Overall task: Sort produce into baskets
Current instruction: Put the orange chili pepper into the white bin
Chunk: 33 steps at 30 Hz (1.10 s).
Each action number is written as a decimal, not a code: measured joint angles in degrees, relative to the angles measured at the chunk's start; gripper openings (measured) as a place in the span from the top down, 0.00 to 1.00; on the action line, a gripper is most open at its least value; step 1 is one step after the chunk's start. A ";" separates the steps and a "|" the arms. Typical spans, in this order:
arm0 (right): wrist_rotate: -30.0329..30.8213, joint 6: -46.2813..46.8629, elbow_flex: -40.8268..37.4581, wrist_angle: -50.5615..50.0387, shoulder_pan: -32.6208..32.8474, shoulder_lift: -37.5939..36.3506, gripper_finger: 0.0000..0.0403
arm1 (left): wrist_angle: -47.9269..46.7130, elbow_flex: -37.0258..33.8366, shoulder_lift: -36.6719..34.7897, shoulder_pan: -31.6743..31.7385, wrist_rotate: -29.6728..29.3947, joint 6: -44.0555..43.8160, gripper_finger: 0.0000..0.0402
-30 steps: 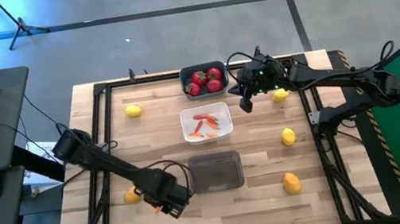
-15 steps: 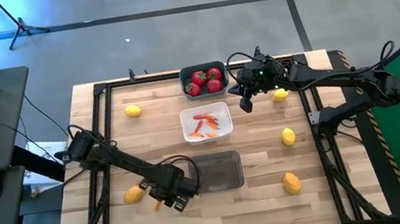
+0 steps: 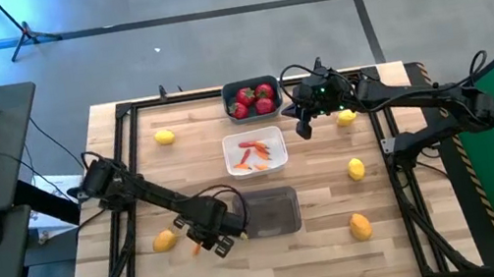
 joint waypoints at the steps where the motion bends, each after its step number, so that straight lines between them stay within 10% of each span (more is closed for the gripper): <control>1: 0.00 -0.03 0.00 0.00 0.00 0.00 1.00 | 0.03 0.01 -0.56 0.34 0.00 0.30 0.83; 15: -0.01 -0.04 0.00 0.00 0.00 0.00 1.00 | -2.17 -0.18 -3.06 2.58 0.75 3.69 0.55; 33: 0.00 -0.27 0.02 0.01 0.00 0.00 1.00 | 8.33 -8.45 -3.13 2.91 7.16 1.16 0.55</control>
